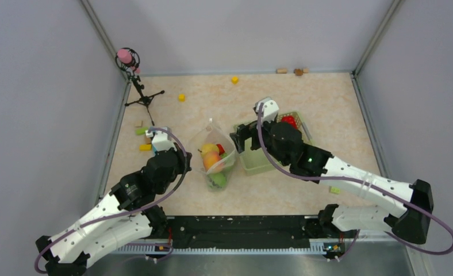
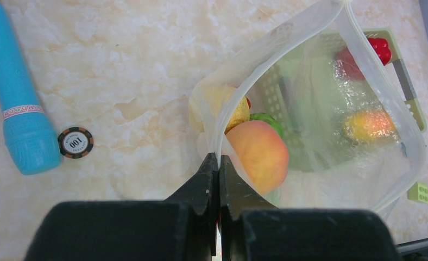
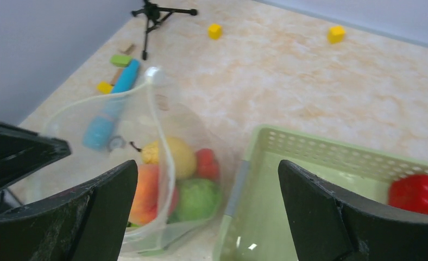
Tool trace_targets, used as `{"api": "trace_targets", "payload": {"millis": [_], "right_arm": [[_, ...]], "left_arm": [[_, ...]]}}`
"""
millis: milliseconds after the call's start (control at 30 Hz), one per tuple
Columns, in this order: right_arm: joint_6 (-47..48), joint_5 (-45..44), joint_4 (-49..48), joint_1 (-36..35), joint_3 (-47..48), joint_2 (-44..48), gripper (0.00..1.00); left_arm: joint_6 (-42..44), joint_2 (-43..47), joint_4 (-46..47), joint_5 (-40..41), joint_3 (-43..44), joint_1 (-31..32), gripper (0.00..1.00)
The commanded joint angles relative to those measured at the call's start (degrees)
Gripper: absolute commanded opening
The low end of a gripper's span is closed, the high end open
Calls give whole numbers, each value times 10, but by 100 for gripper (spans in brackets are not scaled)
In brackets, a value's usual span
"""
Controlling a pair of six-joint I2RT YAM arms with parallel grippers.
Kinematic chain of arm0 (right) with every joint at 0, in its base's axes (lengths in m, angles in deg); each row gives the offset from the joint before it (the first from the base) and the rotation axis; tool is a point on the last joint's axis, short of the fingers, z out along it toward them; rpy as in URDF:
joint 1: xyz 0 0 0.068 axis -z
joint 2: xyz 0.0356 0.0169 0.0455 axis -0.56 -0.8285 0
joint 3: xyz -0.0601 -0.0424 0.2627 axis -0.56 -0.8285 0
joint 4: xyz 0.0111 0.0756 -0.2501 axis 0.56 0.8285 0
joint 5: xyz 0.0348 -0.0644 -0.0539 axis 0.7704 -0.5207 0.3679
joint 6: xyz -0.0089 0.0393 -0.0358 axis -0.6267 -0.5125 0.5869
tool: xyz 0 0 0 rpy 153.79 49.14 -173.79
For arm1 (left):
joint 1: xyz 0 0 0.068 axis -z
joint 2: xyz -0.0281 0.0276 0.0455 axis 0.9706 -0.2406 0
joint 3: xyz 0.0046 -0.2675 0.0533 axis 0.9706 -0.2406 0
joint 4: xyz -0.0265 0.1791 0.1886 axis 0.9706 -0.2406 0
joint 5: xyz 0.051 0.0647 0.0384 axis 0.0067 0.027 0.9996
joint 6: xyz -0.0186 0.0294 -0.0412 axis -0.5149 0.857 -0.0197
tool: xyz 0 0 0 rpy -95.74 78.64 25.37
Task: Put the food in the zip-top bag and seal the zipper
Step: Pick up the fake vegetable from the bin.
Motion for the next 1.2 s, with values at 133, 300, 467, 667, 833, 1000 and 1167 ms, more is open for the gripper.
{"api": "trace_targets", "payload": {"millis": [133, 300, 467, 667, 833, 1000, 1167], "right_arm": [[-4, -39, 15, 132, -53, 38, 99], [24, -91, 21, 202, -58, -9, 99], [58, -132, 11, 228, -51, -76, 99], [76, -148, -2, 265, -24, -176, 99], [105, -144, -16, 279, 9, -243, 98], [123, -147, -34, 283, 20, -286, 94], [144, -170, -27, 284, 36, -317, 93]], "left_arm": [[3, -1, 24, -2, 1, 3, 0], [1, 0, 24, 2, -1, 3, 0], [1, -3, 26, 2, -1, 3, 0], [1, -11, 26, 6, 0, 3, 0], [1, -14, 25, 9, 0, 3, 0], [4, -16, 29, 9, -2, 3, 0], [5, -23, 30, 4, 0, 3, 0]]}}
